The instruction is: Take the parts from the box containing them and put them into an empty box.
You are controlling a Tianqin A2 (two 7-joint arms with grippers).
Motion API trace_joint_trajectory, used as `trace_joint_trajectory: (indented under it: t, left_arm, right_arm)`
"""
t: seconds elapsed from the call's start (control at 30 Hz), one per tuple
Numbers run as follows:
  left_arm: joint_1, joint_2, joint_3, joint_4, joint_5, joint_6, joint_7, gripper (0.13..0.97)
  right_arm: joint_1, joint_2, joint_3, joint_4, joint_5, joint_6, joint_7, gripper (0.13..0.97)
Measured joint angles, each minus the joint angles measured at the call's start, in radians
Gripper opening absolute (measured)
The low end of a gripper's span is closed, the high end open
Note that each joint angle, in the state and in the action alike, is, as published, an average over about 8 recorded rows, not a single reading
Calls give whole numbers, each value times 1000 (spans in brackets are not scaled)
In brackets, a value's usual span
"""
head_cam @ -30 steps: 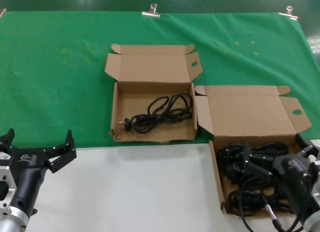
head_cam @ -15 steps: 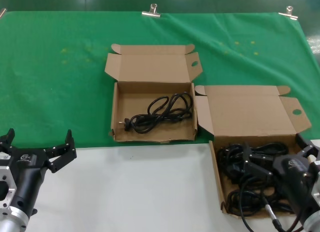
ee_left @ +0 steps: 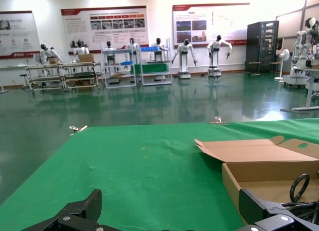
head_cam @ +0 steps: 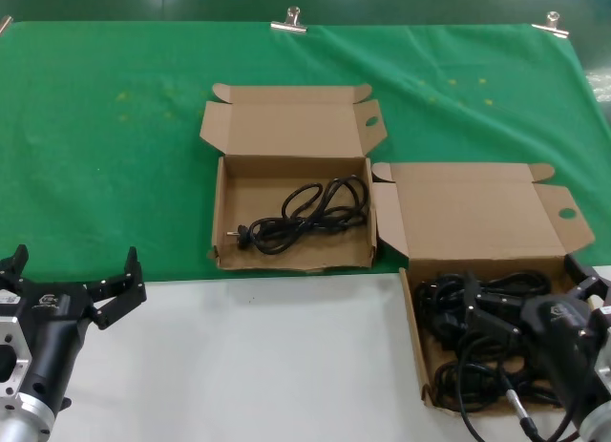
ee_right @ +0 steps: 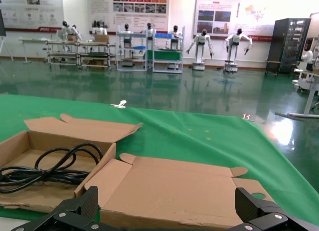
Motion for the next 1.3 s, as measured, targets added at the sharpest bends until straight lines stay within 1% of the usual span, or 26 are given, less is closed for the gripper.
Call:
trace_joint_trajectory:
  t: [1.3]
  left_arm:
    - [0,0,0,0,0,0,0,966]
  right_arm:
    - [0,0,0,0,0,0,0,966]
